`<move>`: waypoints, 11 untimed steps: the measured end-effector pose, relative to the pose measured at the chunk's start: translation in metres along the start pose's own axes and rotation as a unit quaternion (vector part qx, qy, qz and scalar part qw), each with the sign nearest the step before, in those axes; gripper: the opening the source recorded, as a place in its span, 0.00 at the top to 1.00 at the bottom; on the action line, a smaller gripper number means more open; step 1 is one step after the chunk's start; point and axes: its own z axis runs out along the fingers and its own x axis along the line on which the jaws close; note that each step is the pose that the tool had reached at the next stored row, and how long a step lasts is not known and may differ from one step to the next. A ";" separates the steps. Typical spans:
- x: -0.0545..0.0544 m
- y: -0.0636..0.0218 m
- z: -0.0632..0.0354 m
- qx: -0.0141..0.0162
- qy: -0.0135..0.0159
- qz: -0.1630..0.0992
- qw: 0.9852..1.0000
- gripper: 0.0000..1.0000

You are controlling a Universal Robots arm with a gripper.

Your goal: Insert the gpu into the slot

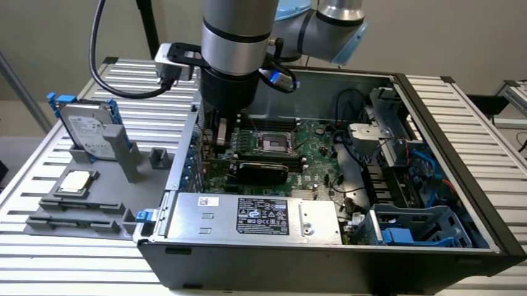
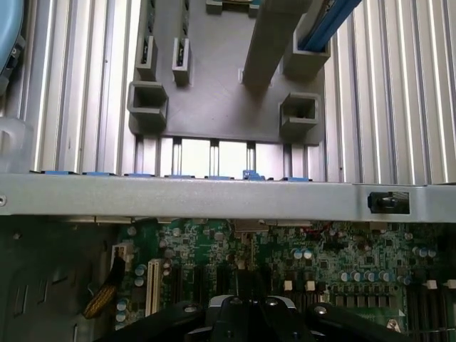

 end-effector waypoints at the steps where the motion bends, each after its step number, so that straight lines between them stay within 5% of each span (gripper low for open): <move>1: 0.000 0.0002 0.0001 -0.001 0.000 0.000 1.000 0.89; 11: 0.000 0.0055 0.0009 -0.014 0.006 0.002 1.000 0.89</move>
